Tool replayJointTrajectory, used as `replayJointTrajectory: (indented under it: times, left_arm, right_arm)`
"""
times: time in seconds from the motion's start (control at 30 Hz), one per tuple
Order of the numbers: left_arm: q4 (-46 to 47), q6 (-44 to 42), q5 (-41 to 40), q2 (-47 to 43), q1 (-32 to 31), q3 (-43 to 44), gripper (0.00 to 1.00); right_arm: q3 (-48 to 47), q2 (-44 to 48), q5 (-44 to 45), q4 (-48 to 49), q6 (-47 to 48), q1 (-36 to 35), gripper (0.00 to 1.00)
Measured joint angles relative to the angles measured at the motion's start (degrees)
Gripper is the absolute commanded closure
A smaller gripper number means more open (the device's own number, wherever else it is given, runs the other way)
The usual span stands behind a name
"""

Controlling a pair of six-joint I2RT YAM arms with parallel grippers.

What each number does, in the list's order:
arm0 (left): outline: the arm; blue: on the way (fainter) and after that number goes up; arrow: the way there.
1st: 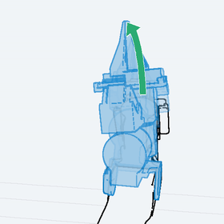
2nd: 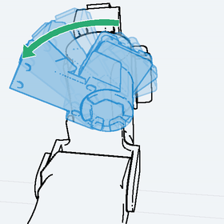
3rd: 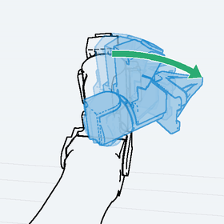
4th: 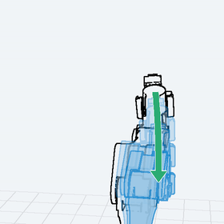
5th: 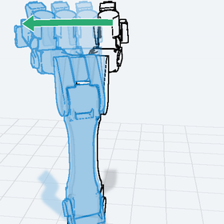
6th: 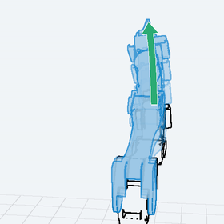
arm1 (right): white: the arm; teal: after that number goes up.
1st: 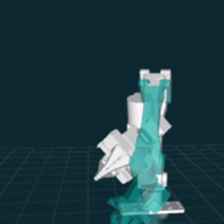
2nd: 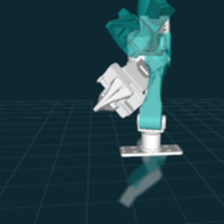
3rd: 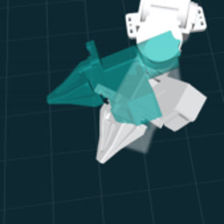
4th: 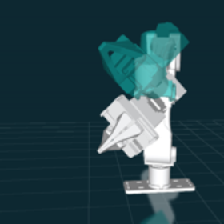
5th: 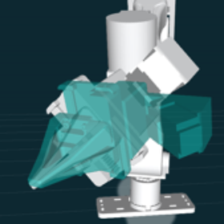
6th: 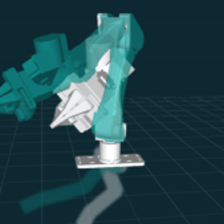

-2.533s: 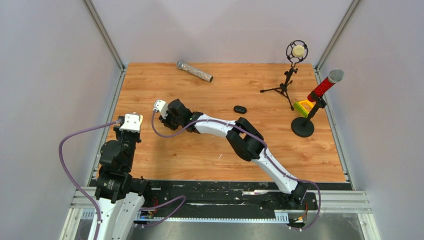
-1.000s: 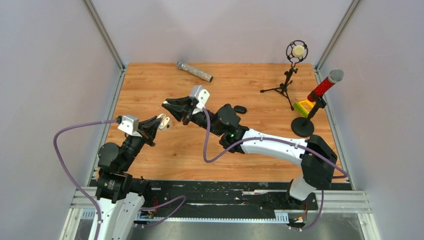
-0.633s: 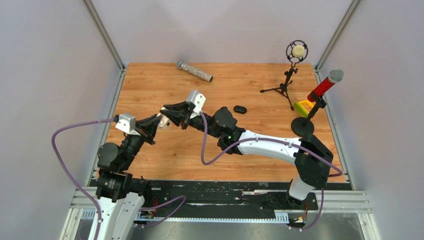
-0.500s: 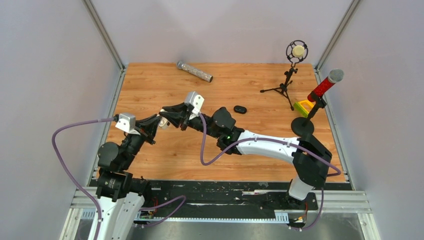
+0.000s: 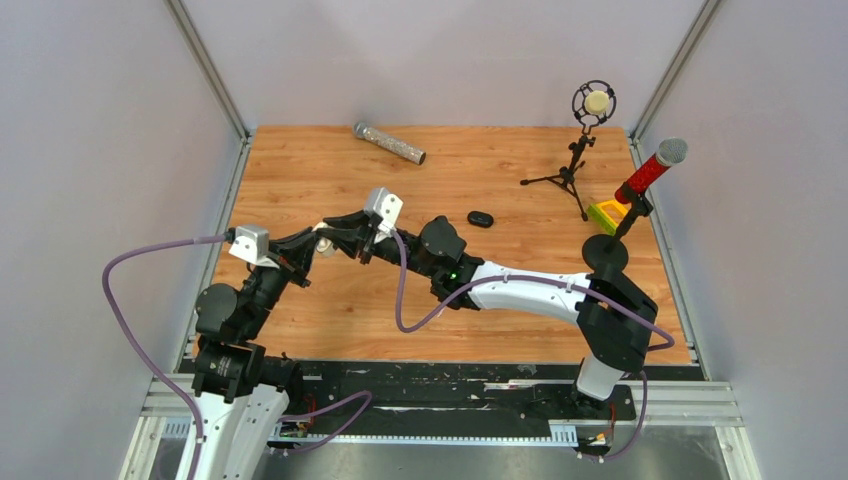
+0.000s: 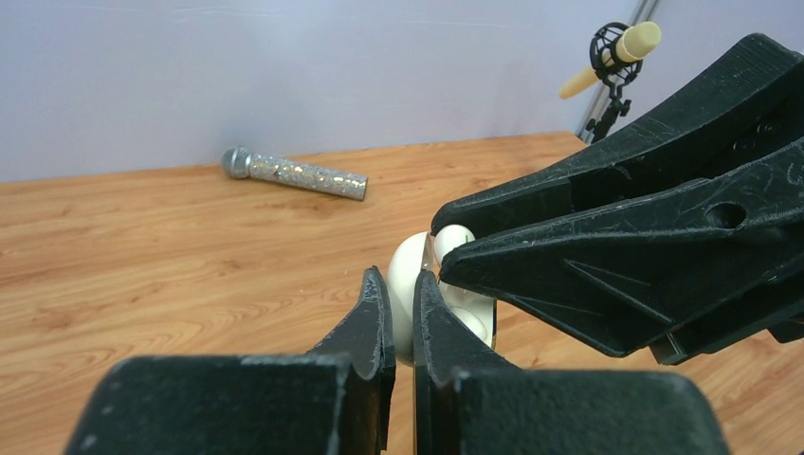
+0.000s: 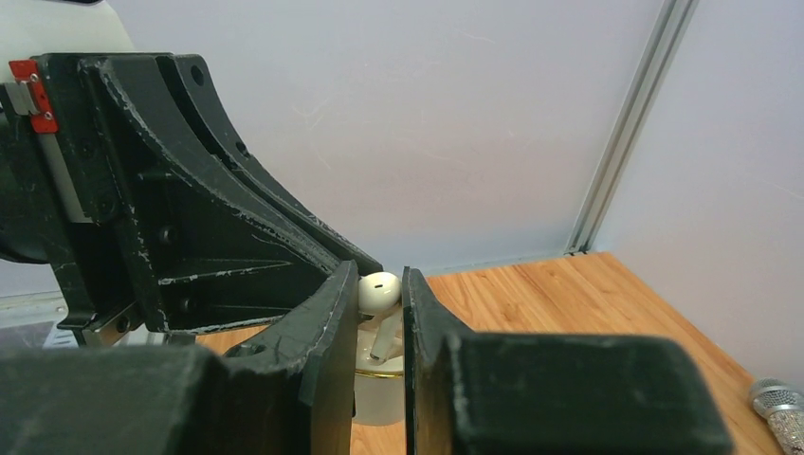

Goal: Insert the wireless bluetooth earbuds into the charging case
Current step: Place the earbud in the charging case.

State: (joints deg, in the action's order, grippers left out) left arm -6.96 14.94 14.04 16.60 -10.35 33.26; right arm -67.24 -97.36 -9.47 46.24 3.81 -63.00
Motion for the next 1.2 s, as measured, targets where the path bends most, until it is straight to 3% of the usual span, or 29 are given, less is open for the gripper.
replayJointTrajectory:
  times: [0.47,1.2]
  left_arm:
    - [0.0,1.3,0.4,0.0,0.0,0.0,1.0]
    - [-0.5,3.9,0.9,-0.1,0.0,0.0,1.0]
  right_arm:
    - [1.8,0.0,-1.0,2.6,5.7,0.0,1.0]
    - [3.9,0.3,-3.2,5.8,6.7,0.5,1.0]
